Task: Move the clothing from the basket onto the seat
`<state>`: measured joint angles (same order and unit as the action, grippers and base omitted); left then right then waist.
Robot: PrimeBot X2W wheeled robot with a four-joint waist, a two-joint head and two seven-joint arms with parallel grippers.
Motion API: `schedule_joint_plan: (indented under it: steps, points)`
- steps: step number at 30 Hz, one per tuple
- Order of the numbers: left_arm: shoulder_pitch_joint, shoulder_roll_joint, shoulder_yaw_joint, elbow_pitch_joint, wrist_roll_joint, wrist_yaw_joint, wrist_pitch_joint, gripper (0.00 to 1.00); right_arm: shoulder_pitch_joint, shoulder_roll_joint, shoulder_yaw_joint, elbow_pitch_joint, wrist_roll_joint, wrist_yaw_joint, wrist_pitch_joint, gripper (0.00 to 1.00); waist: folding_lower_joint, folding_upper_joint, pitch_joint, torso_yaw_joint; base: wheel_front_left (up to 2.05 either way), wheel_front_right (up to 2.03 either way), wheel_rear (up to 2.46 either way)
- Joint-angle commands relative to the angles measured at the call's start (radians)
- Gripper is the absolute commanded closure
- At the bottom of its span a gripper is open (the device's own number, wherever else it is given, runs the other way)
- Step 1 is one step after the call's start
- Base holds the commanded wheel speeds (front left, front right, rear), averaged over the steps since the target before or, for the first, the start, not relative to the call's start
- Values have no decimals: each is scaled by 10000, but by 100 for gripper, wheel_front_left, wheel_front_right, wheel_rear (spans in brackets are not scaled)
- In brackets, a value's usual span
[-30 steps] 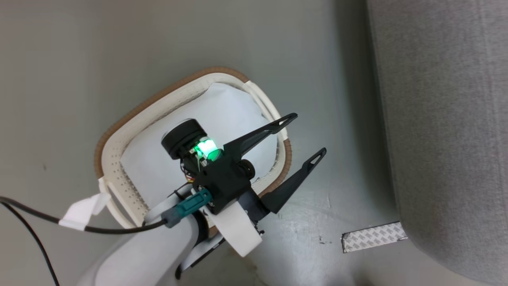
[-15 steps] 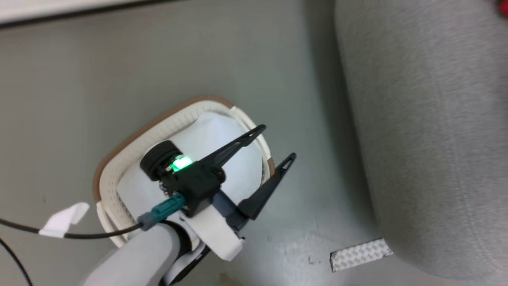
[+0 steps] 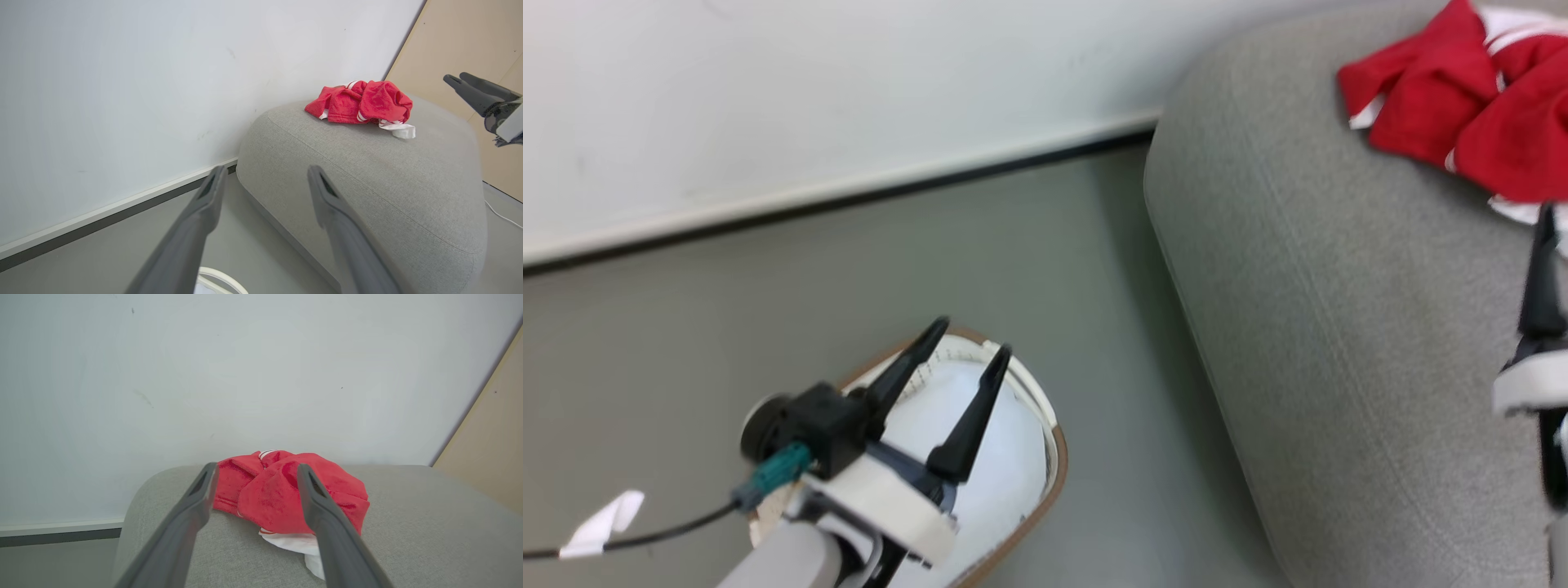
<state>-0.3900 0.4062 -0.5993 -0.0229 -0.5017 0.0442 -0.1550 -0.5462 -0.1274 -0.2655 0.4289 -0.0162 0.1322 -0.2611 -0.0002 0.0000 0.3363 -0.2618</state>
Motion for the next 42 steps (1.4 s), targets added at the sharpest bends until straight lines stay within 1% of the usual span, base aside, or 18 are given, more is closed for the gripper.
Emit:
schedule_joint_plan:
  steps: [1, 7, 15, 20, 21, 23, 25, 29, 36, 42]
  points:
    - [323, 72, 44, 149, -85, 55, -147, 0, 426, 23, 135, -201, 94, -30, -25, 0, 2, 0, -768, 157, 0, 0, 0]
    - [1117, -23, 343, 986, -480, 356, -616, 0, 1712, 109, 1173, -909, 336, -30, -26, 0, 2, 0, -1767, 559, 0, 0, 0]
    - [1969, -332, 1116, 1672, -868, 909, -1006, 0, 2966, 508, 2272, -1261, 907, -30, -28, 0, 2, 0, -2543, 1244, 0, 0, 0]
    - [2515, -457, 1632, 2028, -879, 1133, -1096, 0, 3639, 663, 2867, -1277, 982, -30, -27, 0, 2, 0, -2871, 1675, 0, 0, 0]
    - [2937, -663, 2100, 2120, -634, 1294, -1093, 0, 4115, 731, 3133, -1218, 1090, -30, -27, 0, 2, 0, -3090, 2023, 0, 0, 0]
    - [3211, -784, 2339, 2063, -473, 1349, -1095, 0, 4327, 751, 3199, -1229, 1114, -30, -27, 0, 2, 0, -3184, 2165, 0, 0, 0]
    - [3415, -892, 2592, 2063, -265, 1297, -1097, 0, 4480, 760, 3226, -1223, 1196, -30, -27, 0, 2, 0, -3254, 2269, 0, 0, 0]
    - [3675, -1102, 3041, 2155, -20, 999, -1097, 0, 4692, 776, 3318, -1256, 1420, -30, -28, 0, 2, 0, -3355, 2371, 0, 0, 0]
    - [3852, -1544, 3741, 2363, 497, 502, -1094, 0, 4780, 777, 3553, -1166, 1737, -30, -28, 0, 2, 0, -3474, 2207, 0, 0, 0]
    - [3867, -1836, 4240, 2643, 1003, 94, -1095, 0, 4851, 777, 3537, -1109, 1854, -30, -28, 0, 2, 0, -3490, 2057, 0, 0, 0]
